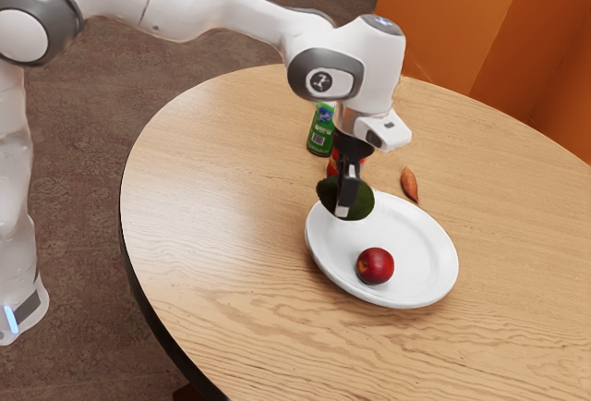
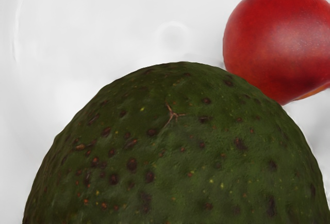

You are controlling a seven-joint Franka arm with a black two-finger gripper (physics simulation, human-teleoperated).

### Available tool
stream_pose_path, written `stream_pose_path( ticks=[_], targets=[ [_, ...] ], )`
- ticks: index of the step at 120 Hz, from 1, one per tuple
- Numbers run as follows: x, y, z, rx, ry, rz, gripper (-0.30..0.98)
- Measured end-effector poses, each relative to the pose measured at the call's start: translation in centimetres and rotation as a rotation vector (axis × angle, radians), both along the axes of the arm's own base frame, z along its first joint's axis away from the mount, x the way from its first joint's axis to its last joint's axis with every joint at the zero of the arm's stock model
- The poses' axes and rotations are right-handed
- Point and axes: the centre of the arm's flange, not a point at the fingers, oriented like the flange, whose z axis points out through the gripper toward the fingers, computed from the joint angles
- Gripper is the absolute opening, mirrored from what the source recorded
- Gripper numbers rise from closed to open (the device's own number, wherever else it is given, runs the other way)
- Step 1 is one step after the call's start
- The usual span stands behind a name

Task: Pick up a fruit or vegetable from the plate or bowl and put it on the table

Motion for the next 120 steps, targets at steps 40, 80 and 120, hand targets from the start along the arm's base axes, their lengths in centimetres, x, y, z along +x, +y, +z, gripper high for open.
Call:
stream_pose_path(
  ticks=[40,80,120],
  targets=[
    [-5.2,7.4,-0.4,-0.008,0.026,0.138,0.38],
    [-6.2,9.4,-0.9,-0.018,0.041,0.174,0.58],
    [-6.3,9.5,-0.9,-0.024,0.043,0.171,0.67]
  ],
)
